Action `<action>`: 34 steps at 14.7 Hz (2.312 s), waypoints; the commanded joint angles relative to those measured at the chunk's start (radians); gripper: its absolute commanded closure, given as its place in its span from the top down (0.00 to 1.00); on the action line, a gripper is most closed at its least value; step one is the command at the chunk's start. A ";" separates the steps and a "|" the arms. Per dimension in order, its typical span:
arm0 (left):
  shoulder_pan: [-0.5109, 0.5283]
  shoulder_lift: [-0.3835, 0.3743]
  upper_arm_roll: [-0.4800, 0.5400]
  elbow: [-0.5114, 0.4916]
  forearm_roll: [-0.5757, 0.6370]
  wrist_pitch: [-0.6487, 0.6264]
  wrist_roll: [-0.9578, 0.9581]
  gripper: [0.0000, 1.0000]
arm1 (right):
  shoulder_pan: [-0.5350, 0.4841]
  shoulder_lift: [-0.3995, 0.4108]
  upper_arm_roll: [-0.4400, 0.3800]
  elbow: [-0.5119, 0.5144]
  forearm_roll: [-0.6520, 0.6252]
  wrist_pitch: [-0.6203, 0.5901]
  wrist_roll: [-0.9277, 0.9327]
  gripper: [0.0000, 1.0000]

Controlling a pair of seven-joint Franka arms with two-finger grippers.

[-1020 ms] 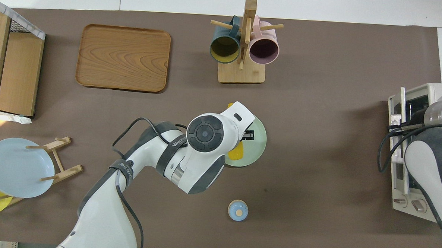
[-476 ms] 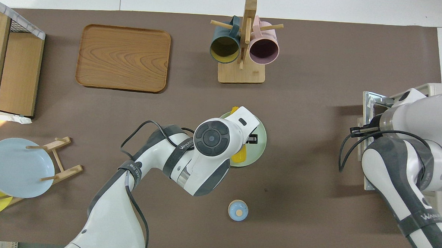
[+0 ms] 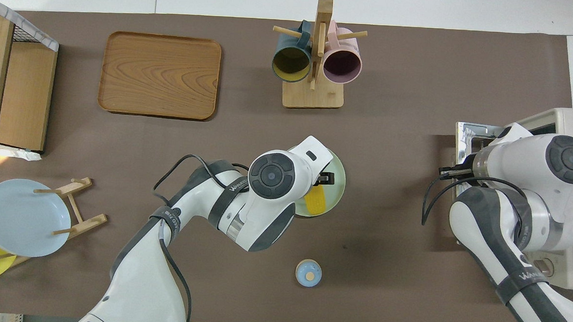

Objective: Put corn in oven
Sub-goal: 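Carry the corn to the green plate and release it, then withdraw the left gripper while the right gripper reaches the green plate, then grasp the green plate rim with the right gripper and lift it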

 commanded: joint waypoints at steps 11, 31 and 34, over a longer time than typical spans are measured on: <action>0.472 -0.173 0.011 0.152 0.089 -0.413 0.346 1.00 | 0.045 0.064 -0.021 -0.013 -0.045 0.064 0.111 0.00; 0.600 -0.428 0.008 0.186 0.146 -0.860 0.549 1.00 | 0.634 0.192 -0.016 0.418 0.020 -0.112 0.837 0.65; 0.600 -0.411 0.008 0.217 0.138 -0.868 0.553 1.00 | 0.720 0.283 -0.019 0.430 -0.002 -0.035 0.932 0.64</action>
